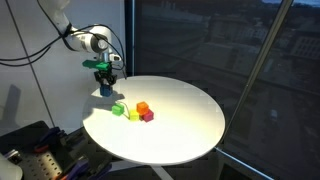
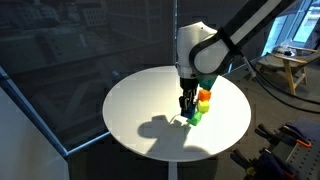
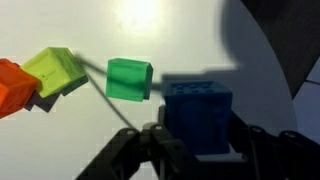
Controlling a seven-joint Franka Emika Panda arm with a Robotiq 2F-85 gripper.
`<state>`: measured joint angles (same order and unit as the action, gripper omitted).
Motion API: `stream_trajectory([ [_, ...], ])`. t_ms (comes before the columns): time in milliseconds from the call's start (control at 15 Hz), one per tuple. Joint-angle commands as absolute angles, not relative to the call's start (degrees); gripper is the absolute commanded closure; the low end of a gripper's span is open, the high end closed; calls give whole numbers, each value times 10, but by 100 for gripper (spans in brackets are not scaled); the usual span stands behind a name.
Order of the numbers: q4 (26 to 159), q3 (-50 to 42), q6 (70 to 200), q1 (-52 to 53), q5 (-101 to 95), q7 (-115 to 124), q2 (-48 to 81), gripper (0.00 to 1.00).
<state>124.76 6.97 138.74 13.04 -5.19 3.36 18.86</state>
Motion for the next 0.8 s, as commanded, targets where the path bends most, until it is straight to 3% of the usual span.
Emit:
stream_trajectory([
  [0, 1246, 71, 1402, 130, -59, 46, 200, 69],
  [733, 1245, 57, 1447, 137, -71, 54, 245, 69],
])
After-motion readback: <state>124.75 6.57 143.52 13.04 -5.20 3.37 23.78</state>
